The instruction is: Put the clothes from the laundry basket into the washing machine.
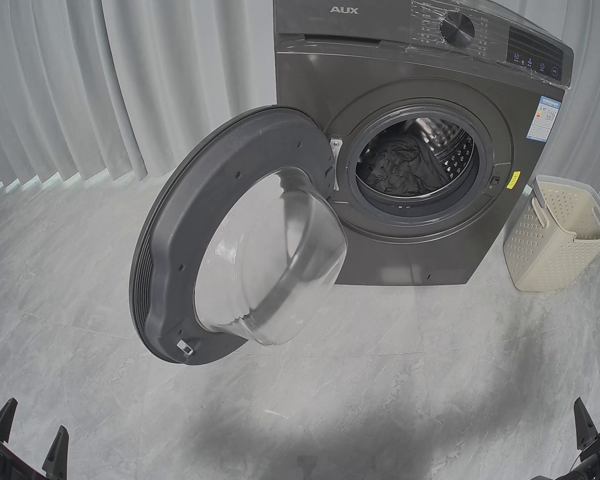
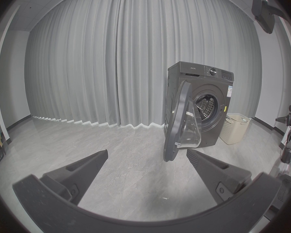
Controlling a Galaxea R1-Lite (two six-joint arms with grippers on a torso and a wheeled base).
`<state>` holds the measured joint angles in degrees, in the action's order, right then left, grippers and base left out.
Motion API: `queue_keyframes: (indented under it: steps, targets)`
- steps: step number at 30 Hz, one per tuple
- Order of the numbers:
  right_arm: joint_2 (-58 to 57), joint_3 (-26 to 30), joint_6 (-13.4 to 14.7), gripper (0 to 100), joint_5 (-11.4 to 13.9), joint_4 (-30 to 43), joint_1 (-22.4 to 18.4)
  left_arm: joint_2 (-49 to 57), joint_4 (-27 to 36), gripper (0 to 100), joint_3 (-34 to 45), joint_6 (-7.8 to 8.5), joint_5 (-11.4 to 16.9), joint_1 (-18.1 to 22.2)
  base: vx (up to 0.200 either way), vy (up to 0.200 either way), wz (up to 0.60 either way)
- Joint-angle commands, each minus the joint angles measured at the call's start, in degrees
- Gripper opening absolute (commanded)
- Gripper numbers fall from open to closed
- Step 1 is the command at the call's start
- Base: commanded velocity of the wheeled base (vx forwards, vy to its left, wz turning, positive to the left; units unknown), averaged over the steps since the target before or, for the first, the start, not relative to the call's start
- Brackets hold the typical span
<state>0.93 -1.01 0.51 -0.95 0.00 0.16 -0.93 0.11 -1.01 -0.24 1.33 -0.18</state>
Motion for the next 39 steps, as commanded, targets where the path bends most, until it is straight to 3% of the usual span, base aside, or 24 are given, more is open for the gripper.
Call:
queue_keyframes:
  steps: [1, 12, 17, 21, 25, 26, 27, 28, 33, 39]
  targets:
    - [-0.2, 1.0, 0.0, 100, 0.0, 0.0, 0.0, 0.8, 0.1, 100, 0.9, 0.07, 0.0, 0.0, 0.0, 0.0, 0.0]
    - [-0.2, 1.0, 0.0, 100, 0.0, -0.1, 0.0, 0.9, 0.0, 100, 0.9, 0.51, -0.4, 0.2, 0.0, 0.0, 0.0]
    - [-0.2, 1.0, 0.0, 100, 0.0, 0.0, 0.0, -5.6, 0.4, 100, -13.7, -2.66, 0.7, -0.9, 0.0, 0.0, 0.0]
    - [-0.2, 1.0, 0.0, 100, 0.0, 0.0, 0.0, -17.4, 1.0, 100, -14.1, -2.48, 4.1, -3.2, 0.0, 0.0, 0.0]
    - [-0.2, 1.0, 0.0, 100, 0.0, 0.0, 0.0, -23.9, -2.0, 100, -15.1, -2.74, 5.7, -3.7, 0.0, 0.0, 0.0]
    - [-0.2, 1.0, 0.0, 100, 0.0, 0.0, 0.0, -27.9, -5.3, 100, -16.0, -3.01, 7.9, -3.8, 0.0, 0.0, 0.0]
    - [-0.2, 1.0, 0.0, 100, 0.0, 0.0, 0.0, -27.9, -5.3, 100, -16.0, -3.01, 7.9, -3.8, 0.0, 0.0, 0.0]
    - [-0.2, 1.0, 0.0, 100, 0.0, 0.0, 0.0, -31.5, -7.3, 100, -16.7, -3.18, 10.5, -3.8, 0.0, 0.0, 0.0]
    - [-0.2, 1.0, 0.0, 100, 0.0, 0.0, 0.0, -39.3, -8.7, 100, -18.9, -3.36, 15.6, -3.8, 0.0, 0.0, 0.0]
    - [-0.2, 1.0, 0.0, 100, 0.0, 0.0, 0.0, -46.3, -13.1, 100, -20.1, -3.45, 17.1, -3.9, 0.0, 0.0, 0.0]
